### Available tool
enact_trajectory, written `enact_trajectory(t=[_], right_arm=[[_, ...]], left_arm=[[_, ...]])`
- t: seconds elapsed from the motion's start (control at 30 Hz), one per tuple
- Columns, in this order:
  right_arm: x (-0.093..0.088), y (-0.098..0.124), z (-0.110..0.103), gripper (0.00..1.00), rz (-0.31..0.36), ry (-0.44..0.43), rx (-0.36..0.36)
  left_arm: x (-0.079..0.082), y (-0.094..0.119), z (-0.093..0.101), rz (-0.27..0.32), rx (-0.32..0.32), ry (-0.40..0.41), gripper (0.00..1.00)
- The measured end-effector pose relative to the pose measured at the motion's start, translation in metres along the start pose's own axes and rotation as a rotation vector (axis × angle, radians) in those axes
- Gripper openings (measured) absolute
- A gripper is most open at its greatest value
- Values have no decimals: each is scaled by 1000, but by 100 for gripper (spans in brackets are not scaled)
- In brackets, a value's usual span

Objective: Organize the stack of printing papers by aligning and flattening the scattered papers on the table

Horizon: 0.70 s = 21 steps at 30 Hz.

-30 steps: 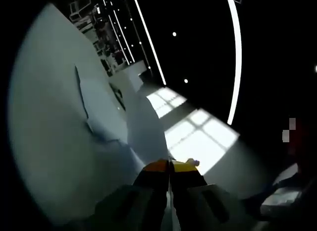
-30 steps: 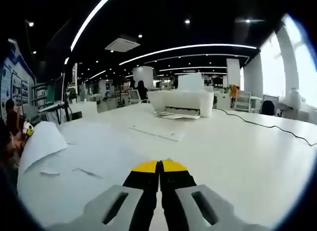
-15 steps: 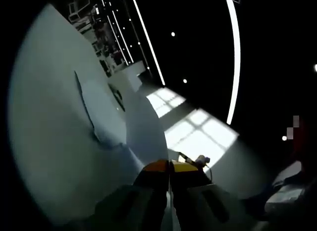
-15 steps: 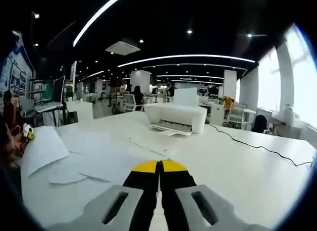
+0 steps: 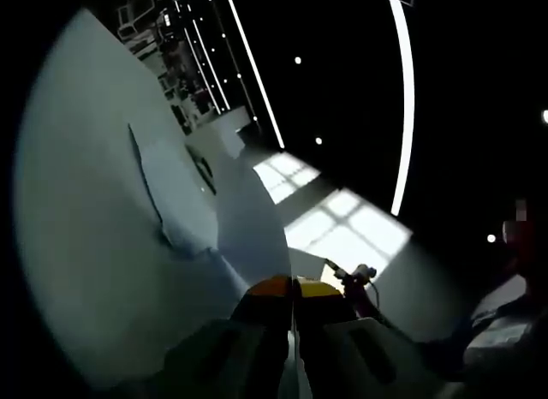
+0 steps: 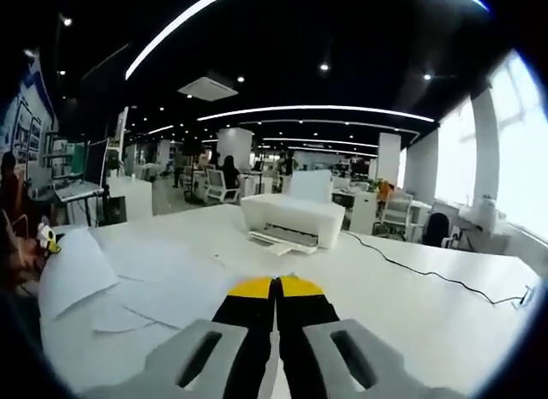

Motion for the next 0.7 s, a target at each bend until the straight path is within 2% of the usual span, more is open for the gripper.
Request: enact_trajectory(t=[0.23,0.33,0.4,0.47,0.63,0.7], right_arm=[[35,25,-39,0,45,18,-13],[51,34,-62,0,68,52,12],[60,36,-70,0,74,74,17],[66,38,-83,0,76,68,30],[82,42,-92,0,79,101,19],[93,45,-89,0,77,89,12]], left_arm=[[1,0,0,1,-1,0,5],[1,0,0,1,-1,2,5],[1,0,0,0,-1,2,5],[0,0,0,-1,0,0,5],[0,0,0,0,2,-1,5],[0,0,0,1,3,-2,5]])
Point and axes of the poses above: the point that each gripper's makers call its tool centre point, and the gripper's own axes: y roughly backward along the fingers, z roughly to its right, x roughly out of its top, the point moved 1 cm from there along y, roughly backward along the fingers, and after that the axes turned 4 degrees about -x, right-handed, at the moved point
